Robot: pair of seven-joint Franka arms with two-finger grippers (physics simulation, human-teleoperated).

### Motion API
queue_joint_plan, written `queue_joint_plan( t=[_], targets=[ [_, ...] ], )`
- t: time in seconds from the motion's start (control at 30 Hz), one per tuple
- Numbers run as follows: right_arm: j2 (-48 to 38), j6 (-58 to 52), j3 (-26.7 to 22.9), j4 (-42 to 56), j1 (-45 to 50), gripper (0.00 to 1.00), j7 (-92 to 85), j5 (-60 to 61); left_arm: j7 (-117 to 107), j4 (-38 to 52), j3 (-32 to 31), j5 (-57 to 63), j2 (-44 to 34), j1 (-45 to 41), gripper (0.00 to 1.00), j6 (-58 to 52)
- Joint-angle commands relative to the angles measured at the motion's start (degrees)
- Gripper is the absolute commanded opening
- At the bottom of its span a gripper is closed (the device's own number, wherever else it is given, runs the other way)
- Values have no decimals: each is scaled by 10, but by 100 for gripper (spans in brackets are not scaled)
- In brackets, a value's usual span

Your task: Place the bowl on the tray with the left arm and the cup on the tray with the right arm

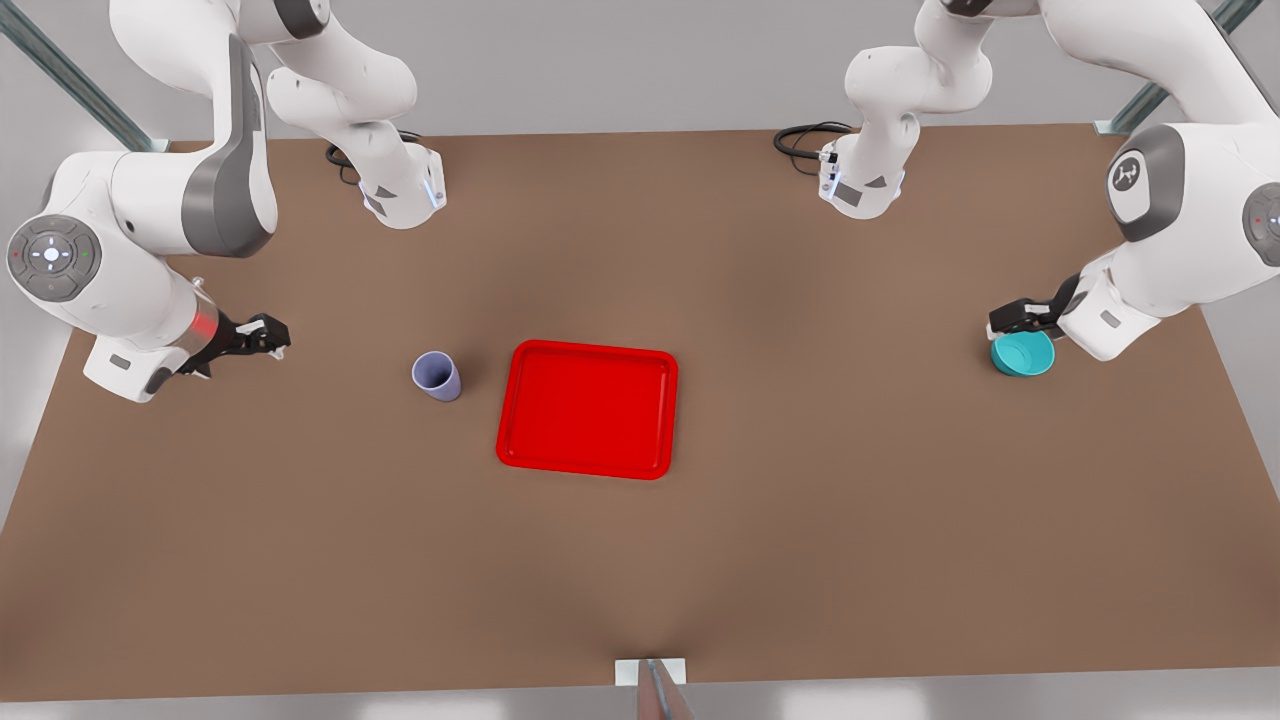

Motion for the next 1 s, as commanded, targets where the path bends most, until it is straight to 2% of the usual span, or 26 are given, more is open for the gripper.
queue_joint_plan(
  t=[0.0, 0.03, 0.1, 0.13, 0.17, 0.23, 0.3, 0.4, 0.57, 0.8, 0.87, 0.93, 0.97],
  targets=[
    [-1, 3, 0, 0, 1, 100, -33, 1, 0, -2, 0, 0, 0, 0, 100, 2],
    [2, 0, 1, 0, 8, 100, -33, -3, -1, -4, 1, 0, 0, 0, 100, 2],
    [3, -6, 2, -10, 19, 100, -31, -1, 23, -87, 89, 5, 9, 8, 100, 39],
    [2, -6, 2, -10, 19, 100, -31, -1, 128, -163, 139, 2, 10, 13, 100, 111],
    [2, -6, 2, -10, 19, 100, -32, -1, 178, -201, 155, -8, 24, 38, 100, 161],
    [4, -6, 2, -10, 18, 100, -34, 0, 319, -274, 209, -65, 45, 73, 100, 265],
    [3, -6, 2, -11, 16, 100, -35, 1, 468, -311, 242, -104, 78, 95, 100, 352],
    [3, -8, 2, -17, 16, 100, -40, 2, 585, -328, 248, -153, 123, 134, 100, 417],
    [5, -8, 2, -17, 19, 100, -39, 2, 637, -371, 247, -197, 149, 135, 100, 465],
    [5, -14, 2, -19, 19, 100, -40, 2, 637, -388, 246, -218, 179, 133, 100, 469],
    [6, -14, 2, -19, 19, 100, -40, 2, 637, -388, 245, -241, 187, 132, 83, 469],
    [6, -14, 2, -19, 19, 100, -38, 2, 637, -388, 245, -241, 189, 132, 79, 469],
    [6, -14, 2, -19, 19, 100, -36, 2, 637, -389, 245, -241, 189, 132, 74, 464]
  ],
)
